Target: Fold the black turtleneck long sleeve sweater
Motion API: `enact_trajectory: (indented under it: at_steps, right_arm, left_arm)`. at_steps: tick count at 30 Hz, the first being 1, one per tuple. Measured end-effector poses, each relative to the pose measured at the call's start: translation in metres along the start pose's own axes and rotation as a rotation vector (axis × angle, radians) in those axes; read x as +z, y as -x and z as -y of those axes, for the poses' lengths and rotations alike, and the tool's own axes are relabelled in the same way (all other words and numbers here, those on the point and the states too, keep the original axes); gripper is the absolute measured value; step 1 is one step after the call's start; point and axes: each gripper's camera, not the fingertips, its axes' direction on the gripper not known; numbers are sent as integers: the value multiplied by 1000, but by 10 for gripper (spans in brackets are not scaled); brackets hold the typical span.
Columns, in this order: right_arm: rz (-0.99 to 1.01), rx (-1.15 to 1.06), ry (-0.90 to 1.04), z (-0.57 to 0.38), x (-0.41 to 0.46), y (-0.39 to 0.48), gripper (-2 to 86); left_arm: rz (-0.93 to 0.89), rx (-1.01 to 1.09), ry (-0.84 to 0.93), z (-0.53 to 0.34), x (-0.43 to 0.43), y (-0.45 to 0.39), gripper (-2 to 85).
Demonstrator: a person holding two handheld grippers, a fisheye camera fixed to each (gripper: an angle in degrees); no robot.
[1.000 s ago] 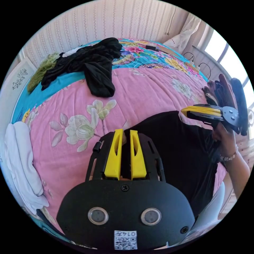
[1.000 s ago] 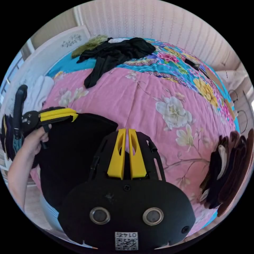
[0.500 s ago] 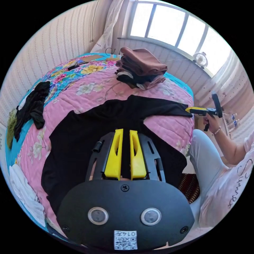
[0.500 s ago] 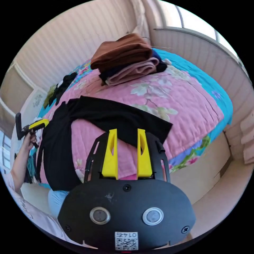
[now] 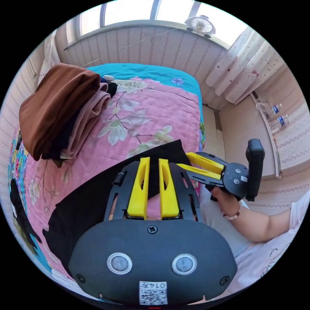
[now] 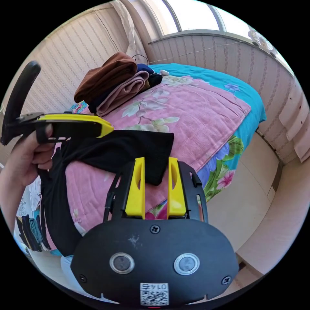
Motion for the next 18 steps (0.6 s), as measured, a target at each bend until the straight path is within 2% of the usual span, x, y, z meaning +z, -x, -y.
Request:
enact_trajectory:
  at_steps: [6,11,15,18]
  right_arm:
    - [-17,-5,2,-11,2,-24,96]
    - [4,26,-11,-22,0,-43,86]
    - [12,36,-15,-31,-3,-55,74]
    - [56,51,-24,-38,-8,-64,57]
  left_arm:
    - [-4,13,117,64,60,-40,76]
    - [107,48,188,84,82,-70,73]
    - [139,53,213,92,87,-91,59]
    - [190,127,219,91,88,-111,10]
